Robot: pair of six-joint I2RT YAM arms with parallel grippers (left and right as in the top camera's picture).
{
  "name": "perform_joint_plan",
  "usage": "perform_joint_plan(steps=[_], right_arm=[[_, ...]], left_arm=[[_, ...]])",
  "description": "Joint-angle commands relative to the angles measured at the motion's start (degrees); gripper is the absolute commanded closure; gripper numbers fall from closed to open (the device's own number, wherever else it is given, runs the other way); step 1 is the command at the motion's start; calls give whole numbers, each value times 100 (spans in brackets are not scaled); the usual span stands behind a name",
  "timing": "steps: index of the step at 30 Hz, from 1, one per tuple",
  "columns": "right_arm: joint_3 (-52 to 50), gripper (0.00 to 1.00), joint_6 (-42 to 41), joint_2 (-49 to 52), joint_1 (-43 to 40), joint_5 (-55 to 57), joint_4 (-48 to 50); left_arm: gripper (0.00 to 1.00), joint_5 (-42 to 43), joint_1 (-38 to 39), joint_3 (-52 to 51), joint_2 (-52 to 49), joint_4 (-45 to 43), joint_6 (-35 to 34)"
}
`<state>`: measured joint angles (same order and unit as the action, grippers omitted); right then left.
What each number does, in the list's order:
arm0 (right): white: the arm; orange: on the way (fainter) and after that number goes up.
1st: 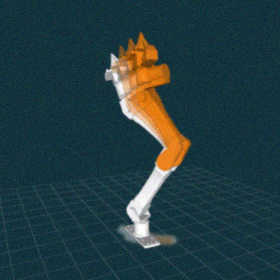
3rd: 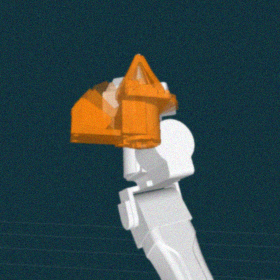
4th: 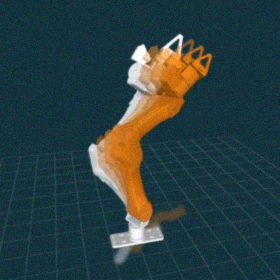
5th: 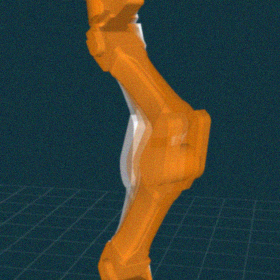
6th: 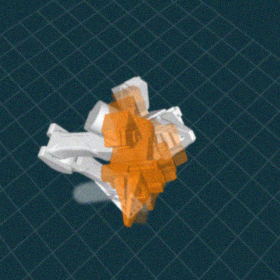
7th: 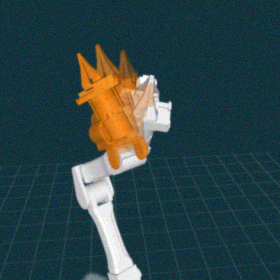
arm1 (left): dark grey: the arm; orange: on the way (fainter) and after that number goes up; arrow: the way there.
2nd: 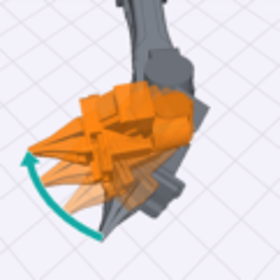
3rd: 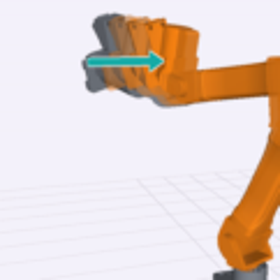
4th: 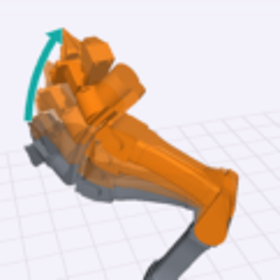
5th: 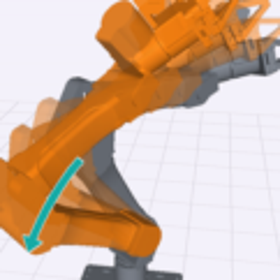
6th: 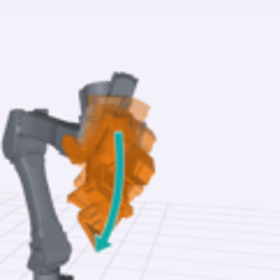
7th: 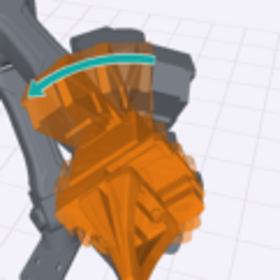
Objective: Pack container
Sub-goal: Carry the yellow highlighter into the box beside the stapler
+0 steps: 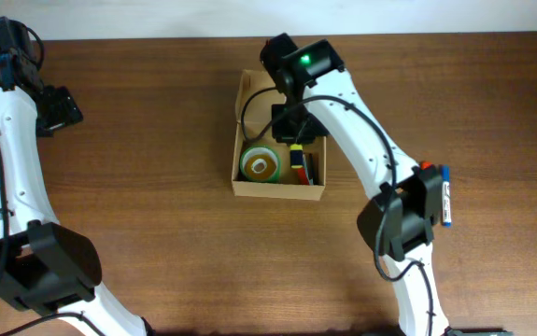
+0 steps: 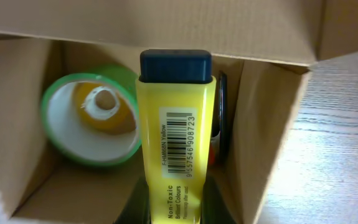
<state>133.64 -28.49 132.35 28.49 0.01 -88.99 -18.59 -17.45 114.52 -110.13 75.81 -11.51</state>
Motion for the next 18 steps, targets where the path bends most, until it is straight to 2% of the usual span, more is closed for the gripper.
perform_joint_plan(steps=[1, 18], right_arm=[[39, 96, -249, 114, -11, 221, -13], [-461, 96, -352, 216, -232, 179, 11]], left_arm=[[0, 24, -35, -26, 173, -2, 90], [0, 24, -35, -26, 173, 0, 90]])
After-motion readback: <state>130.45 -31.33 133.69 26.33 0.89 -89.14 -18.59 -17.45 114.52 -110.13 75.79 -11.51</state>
